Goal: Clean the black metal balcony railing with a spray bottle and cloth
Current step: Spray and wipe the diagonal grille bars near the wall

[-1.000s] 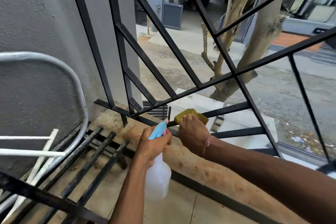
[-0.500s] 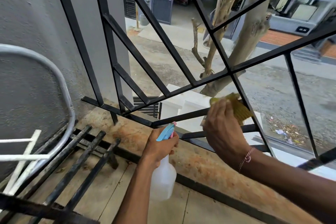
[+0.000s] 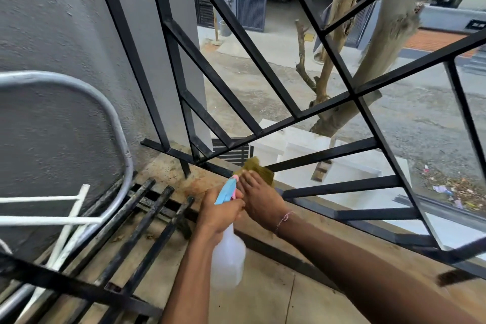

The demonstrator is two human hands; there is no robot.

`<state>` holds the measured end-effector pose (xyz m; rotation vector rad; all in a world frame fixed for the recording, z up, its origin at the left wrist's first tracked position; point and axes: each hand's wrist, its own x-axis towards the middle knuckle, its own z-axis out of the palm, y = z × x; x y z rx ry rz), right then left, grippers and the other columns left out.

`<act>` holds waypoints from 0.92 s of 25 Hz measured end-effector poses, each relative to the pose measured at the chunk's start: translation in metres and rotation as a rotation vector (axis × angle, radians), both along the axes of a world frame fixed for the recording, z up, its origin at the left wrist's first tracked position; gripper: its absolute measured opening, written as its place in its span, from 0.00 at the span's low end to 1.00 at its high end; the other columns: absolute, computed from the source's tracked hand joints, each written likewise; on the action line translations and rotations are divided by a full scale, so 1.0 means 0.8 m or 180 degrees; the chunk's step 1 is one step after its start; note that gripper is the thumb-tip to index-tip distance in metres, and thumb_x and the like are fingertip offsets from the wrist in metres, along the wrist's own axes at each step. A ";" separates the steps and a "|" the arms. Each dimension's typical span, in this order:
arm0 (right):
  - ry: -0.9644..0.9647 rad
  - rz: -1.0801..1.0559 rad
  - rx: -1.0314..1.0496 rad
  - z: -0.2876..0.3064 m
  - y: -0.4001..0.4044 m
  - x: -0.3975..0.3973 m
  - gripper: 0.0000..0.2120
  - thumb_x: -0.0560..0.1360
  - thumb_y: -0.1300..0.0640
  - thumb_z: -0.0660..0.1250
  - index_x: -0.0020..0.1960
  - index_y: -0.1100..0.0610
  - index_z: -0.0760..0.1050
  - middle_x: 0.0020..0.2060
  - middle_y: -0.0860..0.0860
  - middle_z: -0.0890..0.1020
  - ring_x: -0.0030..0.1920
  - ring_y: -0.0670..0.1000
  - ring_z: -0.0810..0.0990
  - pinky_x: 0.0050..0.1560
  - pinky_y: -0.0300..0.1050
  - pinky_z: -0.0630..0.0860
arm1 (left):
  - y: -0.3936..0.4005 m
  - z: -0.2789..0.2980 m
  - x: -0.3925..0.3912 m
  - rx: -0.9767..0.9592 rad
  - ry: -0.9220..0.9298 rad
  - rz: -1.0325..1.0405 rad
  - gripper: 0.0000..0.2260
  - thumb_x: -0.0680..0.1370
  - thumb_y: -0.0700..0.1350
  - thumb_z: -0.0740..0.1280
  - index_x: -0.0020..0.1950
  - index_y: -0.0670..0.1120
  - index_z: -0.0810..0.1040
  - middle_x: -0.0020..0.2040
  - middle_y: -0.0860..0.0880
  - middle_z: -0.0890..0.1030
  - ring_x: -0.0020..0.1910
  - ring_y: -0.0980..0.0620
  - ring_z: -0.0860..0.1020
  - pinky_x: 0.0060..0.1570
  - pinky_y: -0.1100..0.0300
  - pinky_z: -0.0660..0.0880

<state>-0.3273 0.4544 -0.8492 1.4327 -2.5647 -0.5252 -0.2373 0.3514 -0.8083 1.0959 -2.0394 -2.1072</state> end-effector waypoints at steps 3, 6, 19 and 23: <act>-0.0484 0.0063 -0.0158 -0.041 0.006 0.007 0.27 0.86 0.54 0.48 0.82 0.61 0.44 0.81 0.60 0.47 0.81 0.58 0.45 0.75 0.51 0.39 | -0.012 -0.005 0.009 -0.0035 -0.0009 0.0075 0.21 0.74 0.36 0.73 0.65 0.48 0.75 0.53 0.41 0.83 0.50 0.45 0.84 0.43 0.54 0.82; -0.0578 -0.0012 -0.0465 -0.074 0.034 0.015 0.26 0.85 0.57 0.51 0.80 0.65 0.51 0.78 0.64 0.59 0.78 0.63 0.58 0.77 0.55 0.48 | -0.017 -0.016 0.014 -0.0061 0.0052 0.0103 0.18 0.75 0.34 0.73 0.62 0.46 0.76 0.55 0.43 0.81 0.54 0.45 0.83 0.42 0.57 0.83; -0.3586 -0.2810 -0.3204 0.043 0.106 0.055 0.10 0.84 0.62 0.56 0.60 0.58 0.75 0.51 0.53 0.80 0.52 0.53 0.79 0.55 0.48 0.80 | 0.001 -0.027 0.002 -0.0145 0.0017 -0.0173 0.17 0.78 0.38 0.73 0.65 0.48 0.75 0.58 0.44 0.79 0.55 0.46 0.82 0.45 0.57 0.83; -0.3191 -0.3141 -0.4326 0.073 0.110 0.046 0.10 0.84 0.61 0.56 0.47 0.55 0.74 0.47 0.58 0.79 0.44 0.53 0.78 0.44 0.46 0.77 | 0.008 -0.028 -0.006 -0.0251 -0.0031 -0.0111 0.19 0.76 0.40 0.74 0.66 0.47 0.75 0.57 0.43 0.80 0.53 0.46 0.83 0.46 0.55 0.84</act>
